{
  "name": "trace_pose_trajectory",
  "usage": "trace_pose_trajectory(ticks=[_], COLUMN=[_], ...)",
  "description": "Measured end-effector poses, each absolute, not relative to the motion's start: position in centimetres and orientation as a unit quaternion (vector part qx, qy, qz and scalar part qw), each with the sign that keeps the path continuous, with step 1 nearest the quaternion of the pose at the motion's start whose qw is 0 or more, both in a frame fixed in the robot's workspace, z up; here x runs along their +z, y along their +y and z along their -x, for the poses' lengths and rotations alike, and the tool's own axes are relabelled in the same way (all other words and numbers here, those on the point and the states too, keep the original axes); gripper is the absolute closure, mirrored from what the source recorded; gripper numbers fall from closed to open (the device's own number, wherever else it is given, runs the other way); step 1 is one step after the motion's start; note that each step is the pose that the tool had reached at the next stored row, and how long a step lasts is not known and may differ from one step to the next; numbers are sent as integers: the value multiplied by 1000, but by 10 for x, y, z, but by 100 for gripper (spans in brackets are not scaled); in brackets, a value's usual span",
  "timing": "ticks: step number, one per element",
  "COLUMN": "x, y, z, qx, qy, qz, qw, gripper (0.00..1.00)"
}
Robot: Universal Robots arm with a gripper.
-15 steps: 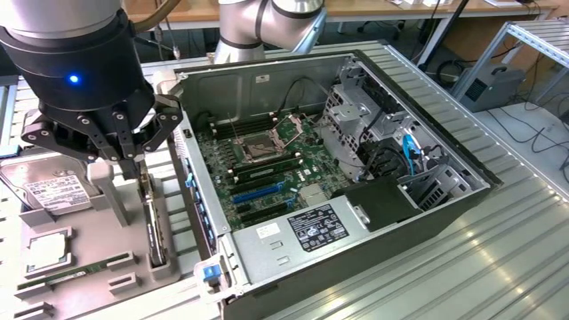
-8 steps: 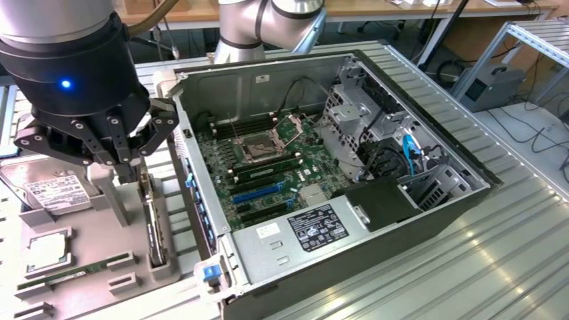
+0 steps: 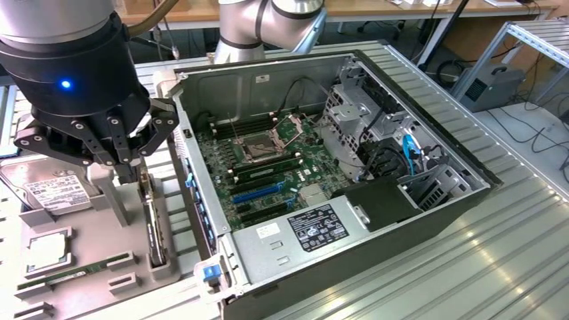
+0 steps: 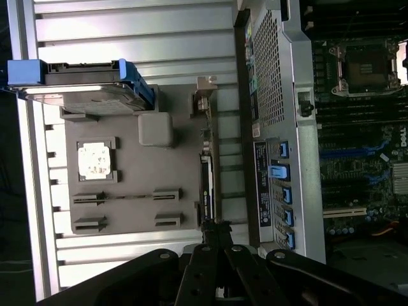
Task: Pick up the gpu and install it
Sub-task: 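Pick up the gpu and move the gpu toward the slot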
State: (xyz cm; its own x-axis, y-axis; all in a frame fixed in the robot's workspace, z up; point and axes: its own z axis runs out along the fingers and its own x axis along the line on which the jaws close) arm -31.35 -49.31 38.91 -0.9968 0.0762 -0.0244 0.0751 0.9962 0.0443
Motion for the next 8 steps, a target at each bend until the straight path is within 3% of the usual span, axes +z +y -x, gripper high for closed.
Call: trace_pose_trajectory(ticks=[7, 8], x=[389, 389], y=[-493, -493], z=[313, 314], qx=[22, 22], qy=[999, 999], qz=[-38, -38], qw=[13, 13], gripper=[89, 83])
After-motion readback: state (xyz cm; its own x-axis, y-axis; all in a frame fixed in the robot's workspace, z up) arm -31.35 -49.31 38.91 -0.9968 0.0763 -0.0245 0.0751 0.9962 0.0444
